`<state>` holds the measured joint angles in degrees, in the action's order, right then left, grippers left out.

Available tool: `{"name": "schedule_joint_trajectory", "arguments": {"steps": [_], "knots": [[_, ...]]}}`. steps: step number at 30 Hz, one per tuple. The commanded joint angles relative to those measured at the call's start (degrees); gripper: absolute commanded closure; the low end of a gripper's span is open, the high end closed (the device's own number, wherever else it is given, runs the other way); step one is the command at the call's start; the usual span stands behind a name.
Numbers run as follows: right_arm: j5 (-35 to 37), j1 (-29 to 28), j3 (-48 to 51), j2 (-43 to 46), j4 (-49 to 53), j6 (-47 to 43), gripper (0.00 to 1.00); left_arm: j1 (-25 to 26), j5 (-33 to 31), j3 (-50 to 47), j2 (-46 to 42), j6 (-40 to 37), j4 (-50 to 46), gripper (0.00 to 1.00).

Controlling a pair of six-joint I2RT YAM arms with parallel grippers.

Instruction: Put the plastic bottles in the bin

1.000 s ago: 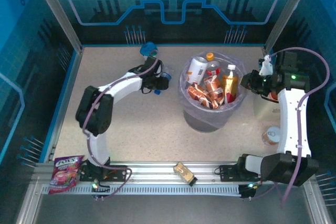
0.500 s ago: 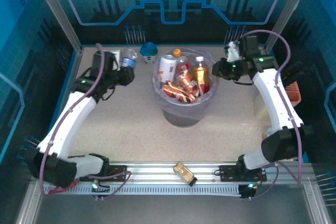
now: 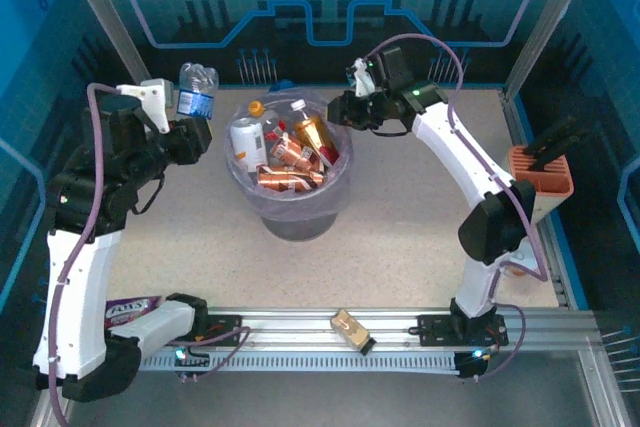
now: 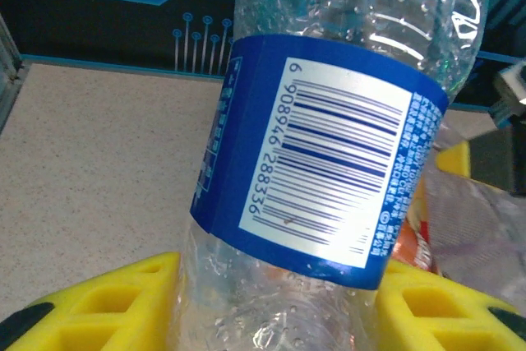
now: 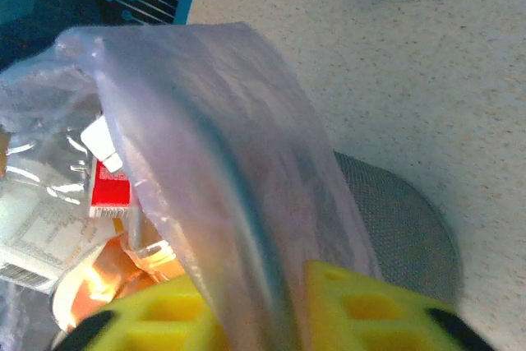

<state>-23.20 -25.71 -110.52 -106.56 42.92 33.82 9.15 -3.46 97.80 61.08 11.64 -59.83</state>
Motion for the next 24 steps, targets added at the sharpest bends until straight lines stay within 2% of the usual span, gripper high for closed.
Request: {"name": "schedule_joint_trajectory", "arguments": {"steps": [1, 4, 5, 10, 16, 24], "knots": [[-2.4, -0.3, -6.0, -1.0, 0.4, -0.3, 0.45, -0.4, 5.2, 3.4, 1.8, 0.4, -2.6, 0.59], [-2.6, 1.9, -8.0, 0.2, 2.0, -2.1, 0.09, 0.1, 8.9, 6.2, 4.4, 1.4, -2.6, 0.61], [-2.9, 3.1, -7.9, 0.9, 2.6, -2.5, 0.0, 0.9, 9.3, 7.1, 5.3, 1.6, -2.7, 0.62], [-2.1, 10.1, -3.0, 6.6, 3.8, -5.0, 0.0, 8.4, 7.3, 12.0, 10.4, 2.0, -3.5, 0.64], [-1.5, 18.1, 4.8, 13.2, 5.5, -8.5, 0.0, 18.7, 7.1, 19.3, 20.0, 5.6, -9.2, 0.64], [-1.8, 22.8, 17.1, 20.2, 1.9, -8.5, 0.0, 24.1, 8.5, 14.8, 23.6, 13.7, -9.6, 0.64]]}}
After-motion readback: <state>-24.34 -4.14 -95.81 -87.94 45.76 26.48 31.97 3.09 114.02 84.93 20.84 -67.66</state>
